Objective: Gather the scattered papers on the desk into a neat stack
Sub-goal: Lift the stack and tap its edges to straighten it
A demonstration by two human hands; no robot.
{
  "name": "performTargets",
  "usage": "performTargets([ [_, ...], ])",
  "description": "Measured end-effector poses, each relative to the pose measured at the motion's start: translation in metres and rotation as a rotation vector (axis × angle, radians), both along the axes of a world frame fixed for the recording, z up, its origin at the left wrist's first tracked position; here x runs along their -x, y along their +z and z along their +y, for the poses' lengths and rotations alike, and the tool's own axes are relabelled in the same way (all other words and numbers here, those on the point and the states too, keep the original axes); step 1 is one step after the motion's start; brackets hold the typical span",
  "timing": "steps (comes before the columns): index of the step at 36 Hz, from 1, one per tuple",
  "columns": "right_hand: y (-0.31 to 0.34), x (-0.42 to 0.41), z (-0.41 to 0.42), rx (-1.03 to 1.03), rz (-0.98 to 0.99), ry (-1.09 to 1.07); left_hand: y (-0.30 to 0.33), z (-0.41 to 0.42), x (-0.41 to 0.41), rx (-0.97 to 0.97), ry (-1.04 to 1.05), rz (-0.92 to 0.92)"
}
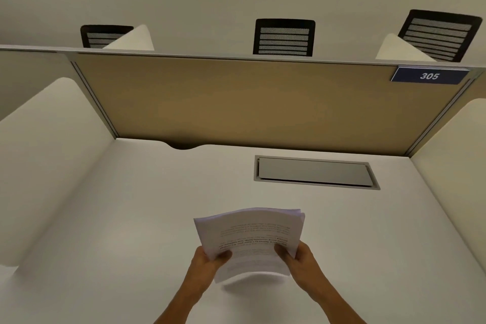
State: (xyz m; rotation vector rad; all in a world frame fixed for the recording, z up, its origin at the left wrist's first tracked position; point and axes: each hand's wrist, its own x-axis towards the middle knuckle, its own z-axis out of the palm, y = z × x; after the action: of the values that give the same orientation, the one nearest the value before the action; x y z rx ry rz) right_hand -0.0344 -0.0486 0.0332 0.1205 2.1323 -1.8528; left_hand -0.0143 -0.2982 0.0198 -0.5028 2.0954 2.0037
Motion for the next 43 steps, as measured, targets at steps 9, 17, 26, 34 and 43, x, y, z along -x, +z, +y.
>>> performTargets([
  [9,-0.018,-0.012,-0.006,-0.054,-0.049,0.027,-0.022,0.004,-0.012,-0.028,0.023,-0.087],
  [17,-0.016,-0.004,-0.009,-0.202,-0.01,0.001,-0.024,-0.009,-0.01,-0.078,0.033,-0.059],
  [26,0.024,0.03,0.01,-0.611,0.234,0.146,0.036,-0.037,0.033,0.13,0.07,0.19],
  [34,0.074,0.058,0.01,-1.012,0.382,0.406,0.087,-0.031,0.065,0.621,-0.198,0.421],
  [43,0.095,0.065,0.019,-1.035,0.358,0.512,0.09,-0.015,0.059,0.343,-0.204,0.341],
])
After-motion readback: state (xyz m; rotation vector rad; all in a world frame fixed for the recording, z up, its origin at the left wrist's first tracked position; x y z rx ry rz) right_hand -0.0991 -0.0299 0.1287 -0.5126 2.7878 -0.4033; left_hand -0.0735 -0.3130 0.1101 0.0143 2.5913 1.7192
